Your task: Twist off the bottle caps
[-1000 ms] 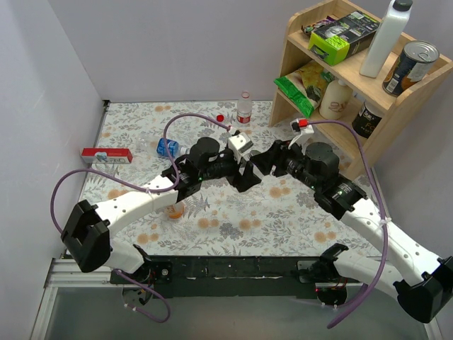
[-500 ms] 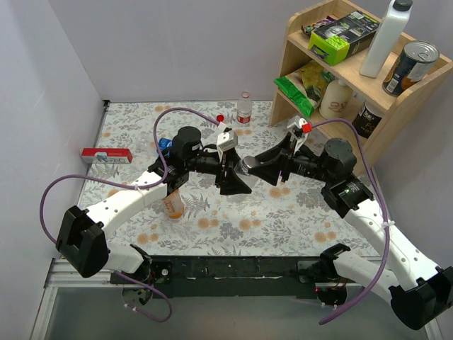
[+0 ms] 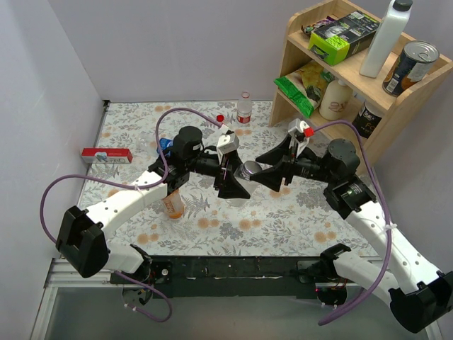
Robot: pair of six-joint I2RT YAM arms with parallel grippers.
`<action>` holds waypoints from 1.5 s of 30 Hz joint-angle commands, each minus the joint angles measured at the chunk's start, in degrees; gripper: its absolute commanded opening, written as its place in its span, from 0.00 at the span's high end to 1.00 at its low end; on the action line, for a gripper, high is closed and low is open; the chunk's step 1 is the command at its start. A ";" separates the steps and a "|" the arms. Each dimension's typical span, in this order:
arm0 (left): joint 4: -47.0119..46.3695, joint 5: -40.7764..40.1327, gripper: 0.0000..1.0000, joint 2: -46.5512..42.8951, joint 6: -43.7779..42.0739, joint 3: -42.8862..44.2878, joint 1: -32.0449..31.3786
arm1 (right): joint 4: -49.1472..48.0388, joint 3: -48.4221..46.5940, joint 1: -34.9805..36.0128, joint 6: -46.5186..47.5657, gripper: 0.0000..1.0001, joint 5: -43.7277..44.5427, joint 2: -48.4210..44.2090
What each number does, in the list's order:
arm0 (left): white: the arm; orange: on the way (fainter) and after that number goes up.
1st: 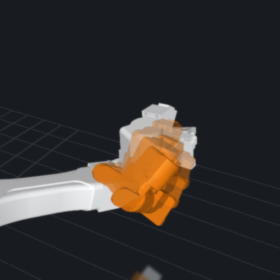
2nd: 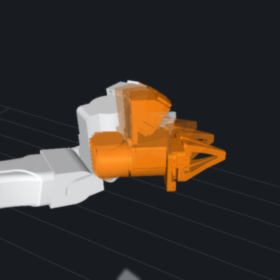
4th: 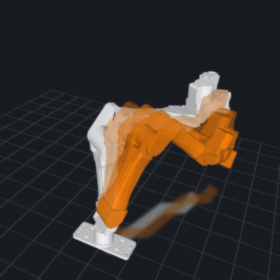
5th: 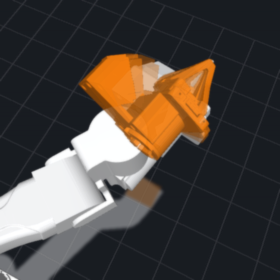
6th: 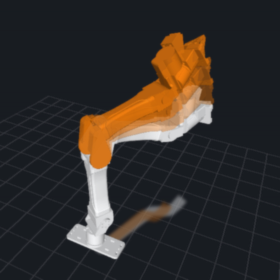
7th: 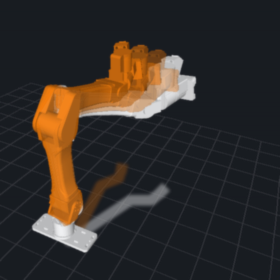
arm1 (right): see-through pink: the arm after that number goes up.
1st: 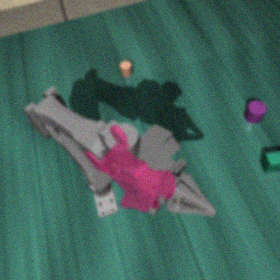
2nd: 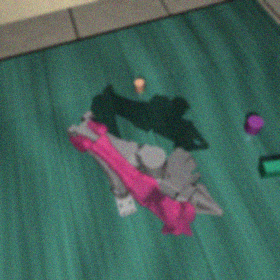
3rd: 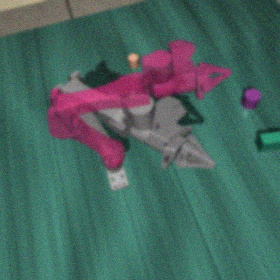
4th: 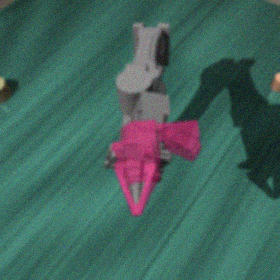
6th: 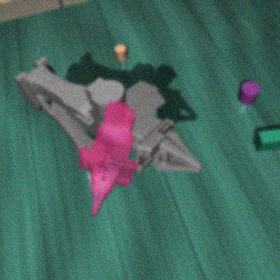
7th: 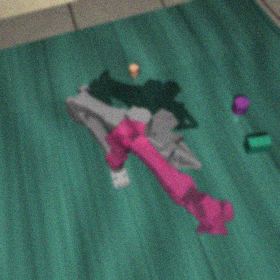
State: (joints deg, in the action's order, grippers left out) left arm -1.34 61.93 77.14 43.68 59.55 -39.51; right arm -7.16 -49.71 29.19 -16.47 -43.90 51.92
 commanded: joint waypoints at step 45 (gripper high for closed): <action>1.61 -39.52 0.60 -4.37 -6.59 0.48 -6.81 | 9.88 -10.58 22.75 -14.38 0.28 62.35 6.26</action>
State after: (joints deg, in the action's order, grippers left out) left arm 2.39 21.45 75.59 38.59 60.36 -45.19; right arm 5.69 -57.36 50.96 -31.31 17.89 57.76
